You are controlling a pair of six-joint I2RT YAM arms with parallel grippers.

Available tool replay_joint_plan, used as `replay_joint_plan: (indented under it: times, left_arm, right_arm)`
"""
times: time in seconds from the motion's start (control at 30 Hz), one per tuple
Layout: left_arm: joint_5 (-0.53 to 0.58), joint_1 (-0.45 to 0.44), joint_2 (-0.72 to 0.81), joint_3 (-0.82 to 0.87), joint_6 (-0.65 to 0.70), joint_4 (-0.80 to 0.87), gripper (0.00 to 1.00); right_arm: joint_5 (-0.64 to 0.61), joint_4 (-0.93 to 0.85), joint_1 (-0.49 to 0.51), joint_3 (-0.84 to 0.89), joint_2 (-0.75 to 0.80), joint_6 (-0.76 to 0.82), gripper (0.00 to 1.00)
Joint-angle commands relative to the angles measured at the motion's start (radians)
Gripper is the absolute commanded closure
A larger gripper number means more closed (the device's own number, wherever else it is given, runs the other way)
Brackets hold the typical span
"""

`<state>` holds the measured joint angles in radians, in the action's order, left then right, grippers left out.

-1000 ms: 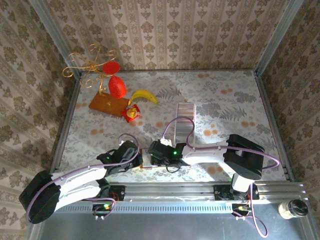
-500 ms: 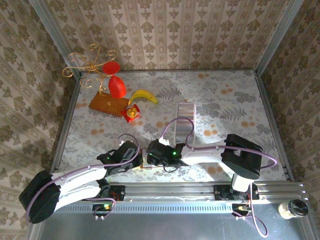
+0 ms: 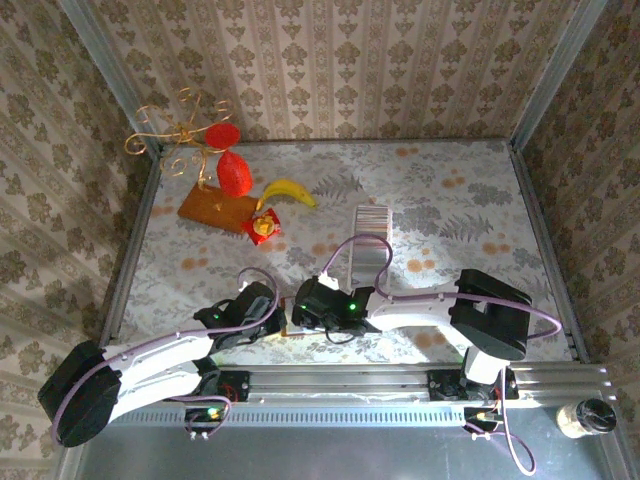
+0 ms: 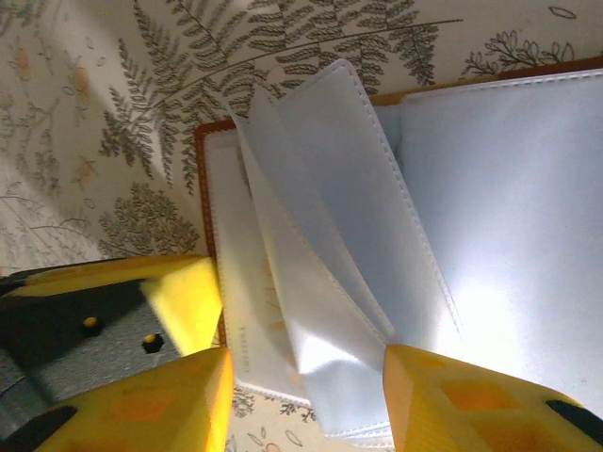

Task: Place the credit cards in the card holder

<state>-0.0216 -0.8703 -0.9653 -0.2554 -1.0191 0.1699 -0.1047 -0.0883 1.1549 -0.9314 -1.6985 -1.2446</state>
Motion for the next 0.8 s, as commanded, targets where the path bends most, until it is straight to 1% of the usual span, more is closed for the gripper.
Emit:
replay_joint_plan:
  times: [0.0,0.17,0.53,0.77]
  left_arm:
    - [-0.098,-0.03,-0.021,0.051,-0.024,0.057,0.85]
    - [-0.101,-0.031,-0.019,0.051,-0.027,0.055,0.85]
    - [-0.103,-0.033,-0.007,0.051,-0.029,0.061,0.86]
    - [-0.096,-0.033,0.07,0.062,-0.032,0.094,0.86]
  right_arm:
    - [-0.026,0.023,0.006,0.016,0.025,-0.026,0.54]
    - [-0.006,0.081,0.006,0.022,0.001,-0.042,0.54]
    - [-0.005,0.1,0.006,0.021,0.002,-0.038,0.54]
    - [0.011,0.164,0.006,0.022,-0.033,-0.055,0.54]
